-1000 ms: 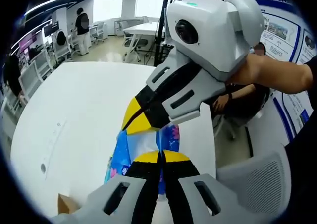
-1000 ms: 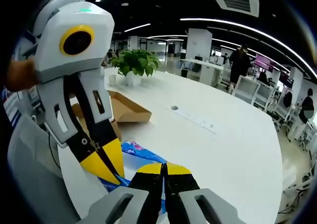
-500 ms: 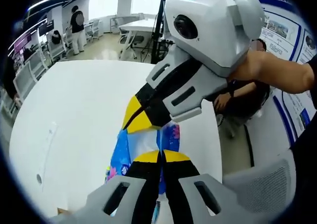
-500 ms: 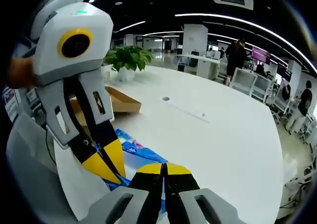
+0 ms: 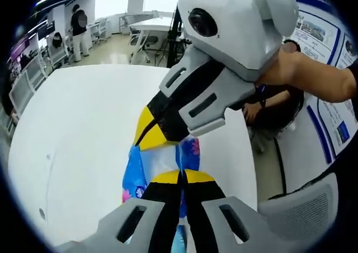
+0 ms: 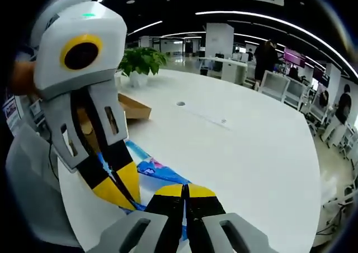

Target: Operate the shoe box by opening the lid, removing the specified soft item, and placing it in the target area until the item is outside and the box remains undamaged.

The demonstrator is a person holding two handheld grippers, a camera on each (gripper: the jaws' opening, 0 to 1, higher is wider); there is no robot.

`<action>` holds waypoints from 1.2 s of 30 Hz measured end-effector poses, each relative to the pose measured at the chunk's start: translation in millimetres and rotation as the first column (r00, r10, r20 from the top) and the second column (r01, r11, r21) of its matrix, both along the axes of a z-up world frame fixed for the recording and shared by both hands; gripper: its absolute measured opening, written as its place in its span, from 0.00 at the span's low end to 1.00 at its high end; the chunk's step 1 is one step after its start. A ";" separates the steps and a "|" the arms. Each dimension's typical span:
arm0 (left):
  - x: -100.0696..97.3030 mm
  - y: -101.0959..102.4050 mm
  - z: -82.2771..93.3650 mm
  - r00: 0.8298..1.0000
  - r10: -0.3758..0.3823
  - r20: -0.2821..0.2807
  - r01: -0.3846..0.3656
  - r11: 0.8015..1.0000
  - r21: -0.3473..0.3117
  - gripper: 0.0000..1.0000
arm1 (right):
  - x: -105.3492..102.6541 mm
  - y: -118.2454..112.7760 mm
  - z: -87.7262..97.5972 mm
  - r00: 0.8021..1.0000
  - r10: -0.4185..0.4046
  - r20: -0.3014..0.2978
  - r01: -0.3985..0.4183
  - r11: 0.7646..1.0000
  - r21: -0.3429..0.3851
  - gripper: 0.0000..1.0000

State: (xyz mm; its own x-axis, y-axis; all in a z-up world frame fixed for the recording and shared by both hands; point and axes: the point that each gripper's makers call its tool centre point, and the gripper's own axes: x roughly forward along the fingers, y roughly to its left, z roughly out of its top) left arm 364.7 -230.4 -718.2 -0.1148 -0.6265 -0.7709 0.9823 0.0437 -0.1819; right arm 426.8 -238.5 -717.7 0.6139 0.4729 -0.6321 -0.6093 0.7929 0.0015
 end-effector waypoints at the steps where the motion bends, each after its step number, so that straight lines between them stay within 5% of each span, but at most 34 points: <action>1: 0.7 -2.0 -1.8 1.000 -0.004 0.000 0.004 1.000 0.002 0.00 | 0.4 -1.4 -1.5 1.000 0.003 -0.004 -0.003 1.000 -0.003 0.00; 21: 5.6 -22.1 -45.6 0.998 -0.043 -0.039 0.045 0.998 0.046 0.00 | 9.5 -22.8 -42.5 0.998 -0.009 -0.061 0.007 0.999 -0.032 0.00; 27: 9.8 -20.4 -60.9 0.999 -0.024 -0.046 0.027 0.998 0.058 0.00 | 11.0 -24.6 -53.9 0.997 -0.018 -0.082 0.015 0.999 -0.030 0.00; 36: 17.2 -22.5 -61.6 0.992 0.082 -0.095 -0.081 0.997 0.013 0.00 | 13.0 -23.0 -60.5 0.996 -0.033 -0.085 0.031 0.999 -0.018 0.00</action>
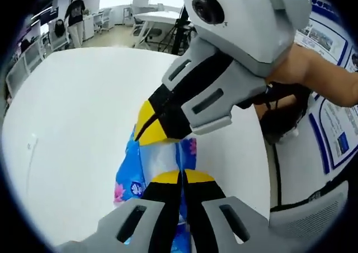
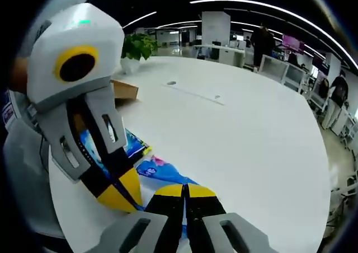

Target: Operate the shoe box by opening the lid, removing the specified soft item, and placing it in the target area until the item is outside and the box remains undamaged.

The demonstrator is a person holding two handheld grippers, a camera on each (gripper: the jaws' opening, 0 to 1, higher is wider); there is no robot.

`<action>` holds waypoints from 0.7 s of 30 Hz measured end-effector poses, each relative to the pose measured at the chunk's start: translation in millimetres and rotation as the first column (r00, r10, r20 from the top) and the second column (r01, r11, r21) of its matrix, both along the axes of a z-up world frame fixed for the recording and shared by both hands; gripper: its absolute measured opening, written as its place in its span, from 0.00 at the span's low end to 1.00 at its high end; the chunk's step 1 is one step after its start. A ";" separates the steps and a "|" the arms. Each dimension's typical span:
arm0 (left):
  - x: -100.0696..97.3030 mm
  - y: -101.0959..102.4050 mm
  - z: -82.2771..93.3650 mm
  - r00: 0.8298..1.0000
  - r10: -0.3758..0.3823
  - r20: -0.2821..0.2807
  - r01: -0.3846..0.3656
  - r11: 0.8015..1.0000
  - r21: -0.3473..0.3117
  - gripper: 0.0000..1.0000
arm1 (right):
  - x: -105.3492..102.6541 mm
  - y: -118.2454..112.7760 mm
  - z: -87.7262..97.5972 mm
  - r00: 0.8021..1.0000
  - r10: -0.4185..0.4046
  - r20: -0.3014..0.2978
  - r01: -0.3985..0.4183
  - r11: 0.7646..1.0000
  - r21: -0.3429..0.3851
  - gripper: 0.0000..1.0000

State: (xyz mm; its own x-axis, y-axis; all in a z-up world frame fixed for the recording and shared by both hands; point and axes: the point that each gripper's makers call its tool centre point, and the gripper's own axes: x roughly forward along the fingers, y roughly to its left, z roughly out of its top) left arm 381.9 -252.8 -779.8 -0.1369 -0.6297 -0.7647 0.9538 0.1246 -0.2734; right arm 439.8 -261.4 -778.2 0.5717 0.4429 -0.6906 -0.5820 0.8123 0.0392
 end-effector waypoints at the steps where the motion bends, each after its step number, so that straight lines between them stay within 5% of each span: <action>1: 0.3 0.5 -0.1 1.000 0.000 -0.001 0.000 1.000 -0.002 0.00 | 0.4 0.3 -0.1 1.000 -0.001 0.000 0.001 1.000 0.000 0.00; 9: -1.9 0.3 4.1 0.999 0.028 0.025 -0.027 0.999 -0.027 0.01 | 1.5 -1.6 0.3 1.000 -0.029 0.006 0.029 0.999 -0.013 0.00; 21: -0.7 11.6 30.1 0.995 0.059 0.078 -0.055 0.997 -0.050 0.26 | -1.0 -4.9 36.2 0.985 -0.169 0.040 0.166 0.983 0.077 0.18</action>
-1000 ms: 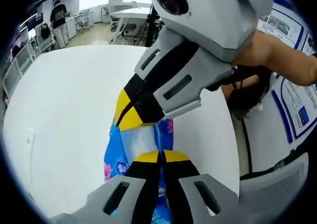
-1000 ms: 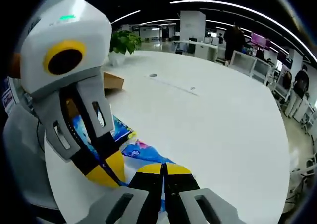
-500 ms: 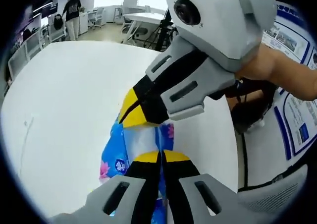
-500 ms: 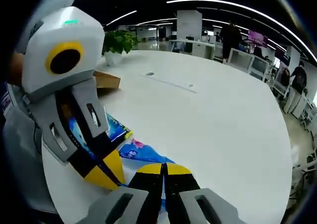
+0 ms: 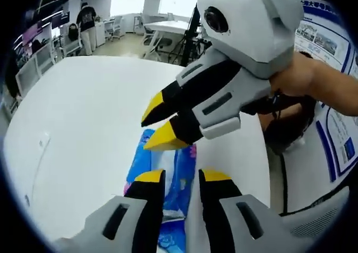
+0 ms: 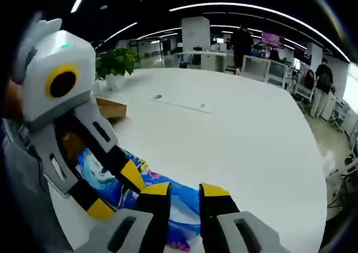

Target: Operate the shoe box by opening the lid, removing the specified soft item, and placing it in the target area until the item is outside and the box remains undamaged.

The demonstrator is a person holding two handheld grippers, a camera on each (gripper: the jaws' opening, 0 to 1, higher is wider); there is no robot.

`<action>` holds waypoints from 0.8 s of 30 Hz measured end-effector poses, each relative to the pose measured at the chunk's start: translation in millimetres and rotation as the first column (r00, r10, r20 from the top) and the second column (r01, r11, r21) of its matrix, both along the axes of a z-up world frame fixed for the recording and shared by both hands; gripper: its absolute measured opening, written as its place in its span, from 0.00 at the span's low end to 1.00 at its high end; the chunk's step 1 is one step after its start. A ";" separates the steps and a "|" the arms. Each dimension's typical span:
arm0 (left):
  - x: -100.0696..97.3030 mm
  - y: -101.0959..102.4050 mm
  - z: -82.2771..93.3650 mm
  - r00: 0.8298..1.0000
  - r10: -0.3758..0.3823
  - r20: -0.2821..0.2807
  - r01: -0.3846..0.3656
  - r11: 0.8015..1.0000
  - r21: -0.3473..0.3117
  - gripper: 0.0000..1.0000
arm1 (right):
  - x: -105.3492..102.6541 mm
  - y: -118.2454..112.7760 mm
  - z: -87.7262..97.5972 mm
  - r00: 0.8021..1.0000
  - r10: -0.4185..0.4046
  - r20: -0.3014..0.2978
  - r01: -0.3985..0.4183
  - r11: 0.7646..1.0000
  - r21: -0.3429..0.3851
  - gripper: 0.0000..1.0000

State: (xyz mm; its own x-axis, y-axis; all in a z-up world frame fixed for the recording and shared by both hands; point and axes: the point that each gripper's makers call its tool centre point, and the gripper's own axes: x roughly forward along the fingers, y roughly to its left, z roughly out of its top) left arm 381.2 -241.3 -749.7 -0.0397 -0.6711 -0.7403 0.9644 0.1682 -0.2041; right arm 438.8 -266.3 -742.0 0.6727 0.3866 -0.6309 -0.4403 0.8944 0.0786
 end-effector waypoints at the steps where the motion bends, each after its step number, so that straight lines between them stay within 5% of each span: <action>1: -0.5 2.8 4.4 1.000 0.008 0.000 -0.008 1.000 -0.006 0.27 | -2.1 0.7 5.3 1.000 -0.006 0.001 0.006 1.000 0.005 0.19; 24: -5.1 109.5 75.2 0.987 0.146 0.062 -0.141 0.987 -0.079 0.50 | -47.8 64.0 73.4 0.996 0.056 0.074 -0.054 0.998 -0.029 0.39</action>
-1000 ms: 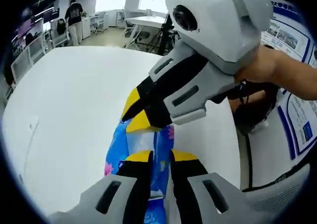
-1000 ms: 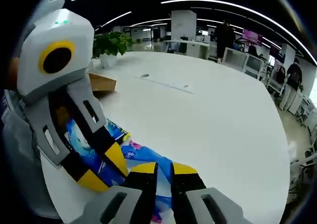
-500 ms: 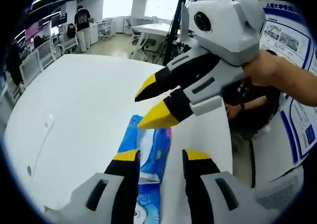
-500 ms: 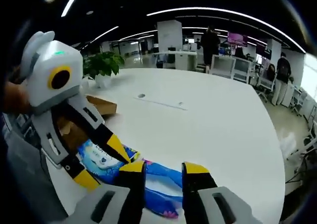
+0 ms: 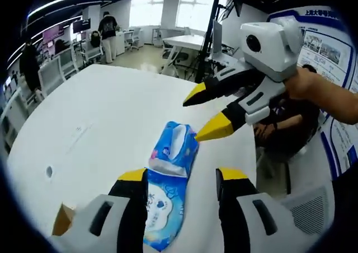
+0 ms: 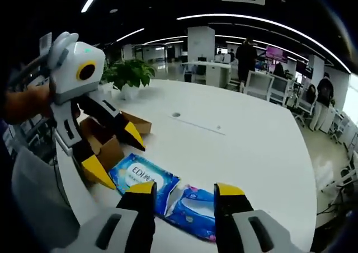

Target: Operate the shoe box by opening the lid, removing the specified soft item, and placing it in the target area until the item is outside and the box remains undamaged.

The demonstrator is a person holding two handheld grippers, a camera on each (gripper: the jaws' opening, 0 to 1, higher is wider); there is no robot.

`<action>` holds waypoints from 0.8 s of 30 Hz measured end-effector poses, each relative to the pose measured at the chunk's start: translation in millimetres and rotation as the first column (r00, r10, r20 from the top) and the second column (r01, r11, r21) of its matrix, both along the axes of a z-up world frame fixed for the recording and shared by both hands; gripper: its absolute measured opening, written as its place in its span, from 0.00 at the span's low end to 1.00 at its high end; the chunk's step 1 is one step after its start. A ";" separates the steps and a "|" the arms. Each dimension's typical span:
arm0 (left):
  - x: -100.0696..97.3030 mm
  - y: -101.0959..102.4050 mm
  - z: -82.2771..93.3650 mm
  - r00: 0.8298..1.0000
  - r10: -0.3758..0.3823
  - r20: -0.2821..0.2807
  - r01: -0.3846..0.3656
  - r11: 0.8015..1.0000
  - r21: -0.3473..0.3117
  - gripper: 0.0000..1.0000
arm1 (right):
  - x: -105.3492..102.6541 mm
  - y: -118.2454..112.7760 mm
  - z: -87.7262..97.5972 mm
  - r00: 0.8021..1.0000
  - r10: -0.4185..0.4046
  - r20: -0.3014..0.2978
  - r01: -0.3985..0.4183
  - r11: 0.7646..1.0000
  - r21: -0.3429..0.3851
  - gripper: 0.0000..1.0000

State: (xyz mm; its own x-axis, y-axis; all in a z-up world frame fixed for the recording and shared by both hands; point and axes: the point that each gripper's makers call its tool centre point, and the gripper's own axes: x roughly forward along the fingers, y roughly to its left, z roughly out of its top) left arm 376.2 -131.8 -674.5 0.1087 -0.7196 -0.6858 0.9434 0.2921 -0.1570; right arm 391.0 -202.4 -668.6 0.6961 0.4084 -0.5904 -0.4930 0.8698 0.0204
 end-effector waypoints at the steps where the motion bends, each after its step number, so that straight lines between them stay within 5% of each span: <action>1: -0.6 4.7 2.0 1.000 0.004 0.001 -0.004 1.000 -0.002 0.51 | -1.1 2.9 1.9 1.000 0.003 0.001 -0.003 1.000 0.003 0.40; 24: -17.3 129.2 27.4 0.987 0.157 0.044 -0.156 0.987 -0.025 0.57 | -30.0 78.6 28.6 0.989 0.144 0.019 -0.143 0.989 -0.028 0.49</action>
State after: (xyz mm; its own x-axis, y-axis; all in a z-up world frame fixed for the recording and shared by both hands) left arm 358.9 -2.5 -647.1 0.2518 -0.7056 -0.6624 0.8928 0.4335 -0.1224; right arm 361.0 -123.8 -640.0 0.6436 0.4893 -0.5885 -0.6128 0.7901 -0.0132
